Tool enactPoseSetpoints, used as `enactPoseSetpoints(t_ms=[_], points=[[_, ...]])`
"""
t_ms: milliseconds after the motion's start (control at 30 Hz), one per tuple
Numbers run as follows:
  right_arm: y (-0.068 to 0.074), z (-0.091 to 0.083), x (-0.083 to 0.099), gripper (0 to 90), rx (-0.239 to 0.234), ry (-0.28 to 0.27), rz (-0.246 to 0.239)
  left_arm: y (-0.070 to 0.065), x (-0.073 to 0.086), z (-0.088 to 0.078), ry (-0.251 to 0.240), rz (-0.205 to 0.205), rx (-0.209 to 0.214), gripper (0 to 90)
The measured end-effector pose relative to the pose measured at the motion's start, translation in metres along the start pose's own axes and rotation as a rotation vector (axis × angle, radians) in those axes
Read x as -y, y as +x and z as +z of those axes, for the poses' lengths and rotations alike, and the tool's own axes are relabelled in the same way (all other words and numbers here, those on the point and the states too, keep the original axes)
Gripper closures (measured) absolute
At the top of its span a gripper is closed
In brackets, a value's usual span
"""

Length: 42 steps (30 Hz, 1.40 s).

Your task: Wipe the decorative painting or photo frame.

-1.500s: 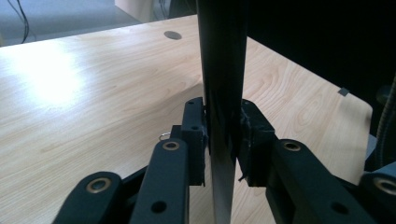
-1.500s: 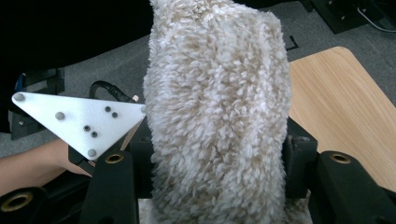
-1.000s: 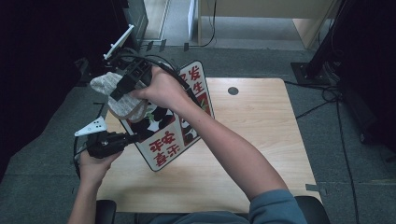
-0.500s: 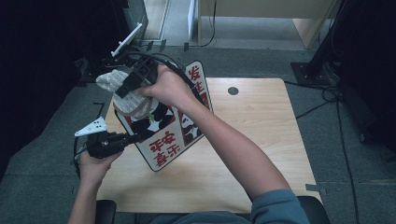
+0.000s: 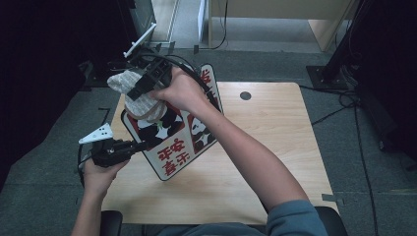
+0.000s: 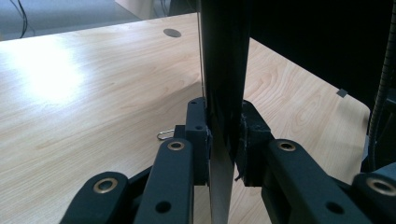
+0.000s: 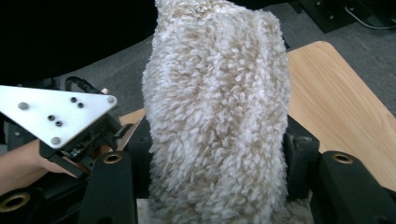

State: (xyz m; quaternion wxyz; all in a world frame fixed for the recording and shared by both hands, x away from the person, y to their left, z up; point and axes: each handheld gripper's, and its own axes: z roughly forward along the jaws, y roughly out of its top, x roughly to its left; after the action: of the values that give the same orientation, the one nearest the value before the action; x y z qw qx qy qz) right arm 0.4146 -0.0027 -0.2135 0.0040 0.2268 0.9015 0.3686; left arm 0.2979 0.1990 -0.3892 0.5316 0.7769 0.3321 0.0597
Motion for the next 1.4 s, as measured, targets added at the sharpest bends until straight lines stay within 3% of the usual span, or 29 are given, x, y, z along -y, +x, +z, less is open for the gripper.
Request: enactPoseSetpoints(t_ms=[1400], points=[[-0.039,-0.02,0.019,42.0,0.003,-0.036,0.04,0.0,0.0,0.0,0.002,-0.003,0.003,78.2]])
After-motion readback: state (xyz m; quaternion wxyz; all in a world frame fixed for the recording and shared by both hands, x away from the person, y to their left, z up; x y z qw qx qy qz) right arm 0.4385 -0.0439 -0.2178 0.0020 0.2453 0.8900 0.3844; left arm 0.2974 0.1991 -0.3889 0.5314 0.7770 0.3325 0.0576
